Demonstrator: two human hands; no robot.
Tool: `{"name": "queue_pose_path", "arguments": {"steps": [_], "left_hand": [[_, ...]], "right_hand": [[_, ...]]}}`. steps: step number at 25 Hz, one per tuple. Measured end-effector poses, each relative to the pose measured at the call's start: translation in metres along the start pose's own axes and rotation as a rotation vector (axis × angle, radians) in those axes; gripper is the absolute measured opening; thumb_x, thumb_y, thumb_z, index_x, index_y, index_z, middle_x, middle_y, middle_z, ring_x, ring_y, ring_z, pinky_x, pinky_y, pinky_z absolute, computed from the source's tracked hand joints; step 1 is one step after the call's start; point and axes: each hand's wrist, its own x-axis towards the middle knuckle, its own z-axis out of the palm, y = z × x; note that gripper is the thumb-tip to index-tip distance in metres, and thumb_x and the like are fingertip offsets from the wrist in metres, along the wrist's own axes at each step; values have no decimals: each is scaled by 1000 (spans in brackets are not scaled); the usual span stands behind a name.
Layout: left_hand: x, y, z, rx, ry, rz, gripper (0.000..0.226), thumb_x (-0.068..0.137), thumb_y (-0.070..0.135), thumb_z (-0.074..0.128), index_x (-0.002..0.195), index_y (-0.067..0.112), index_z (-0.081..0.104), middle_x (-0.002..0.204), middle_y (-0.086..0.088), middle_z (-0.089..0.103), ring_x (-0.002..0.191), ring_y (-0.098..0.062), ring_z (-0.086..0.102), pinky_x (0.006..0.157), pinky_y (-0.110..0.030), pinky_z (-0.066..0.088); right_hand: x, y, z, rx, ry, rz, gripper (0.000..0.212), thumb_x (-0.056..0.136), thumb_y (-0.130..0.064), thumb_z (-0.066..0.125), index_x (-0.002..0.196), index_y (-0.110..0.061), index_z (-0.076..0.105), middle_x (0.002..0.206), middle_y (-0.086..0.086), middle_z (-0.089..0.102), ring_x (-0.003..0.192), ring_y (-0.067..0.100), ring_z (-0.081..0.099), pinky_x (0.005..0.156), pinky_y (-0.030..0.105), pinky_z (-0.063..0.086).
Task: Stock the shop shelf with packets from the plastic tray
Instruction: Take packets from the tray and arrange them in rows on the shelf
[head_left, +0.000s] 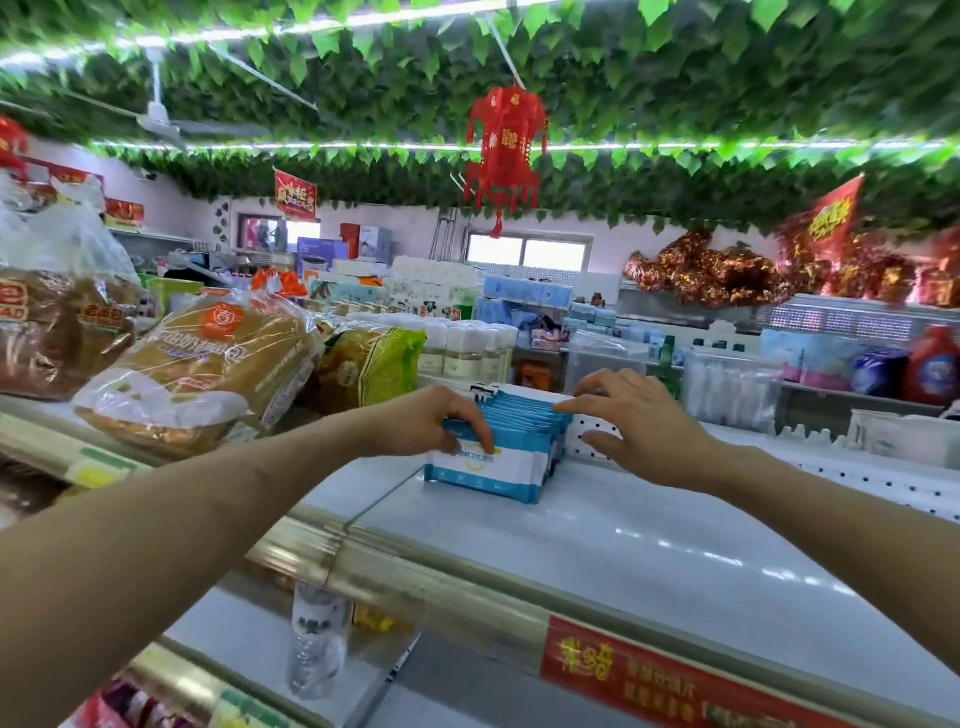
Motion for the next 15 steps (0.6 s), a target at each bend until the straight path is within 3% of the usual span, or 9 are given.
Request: {"name": "queue_pose_path", "arguments": {"steps": [4,7,10,15], "left_hand": [[17,-1,16,109,37,108,42,90,-7,66,104,31,77,123,12,61,119,-5,52,107,-30,44],[20,-9,23,203,115,100,42,91,2,69,99,42,76,129,12,44,130,-14,36,114,-35,32],[14,-13,20,246,128,66,37,93,8,70,95,45,76,131,13,43,130,-15,32,117,-43,30],[-32,-14,-3,255,169,-5,39,94,7,68,94,45,75,136,13,47,134,-14,38,116,-43,36]], "right_hand": [[-15,16,-5,-9,0,32,45,97,-38,63,140,-47,53,135,-9,55,118,15,48,92,39,43],[-19,18,-8,-14,1,35,43,98,-37,62,139,-47,54,135,-10,55,117,14,48,92,38,43],[-13,9,-13,16,2,-3,41,99,-36,60,139,-47,55,132,-12,56,114,13,47,93,39,42],[24,-43,-22,101,-27,-153,39,101,-40,56,140,-45,54,135,-11,54,119,13,46,101,40,40]]}}
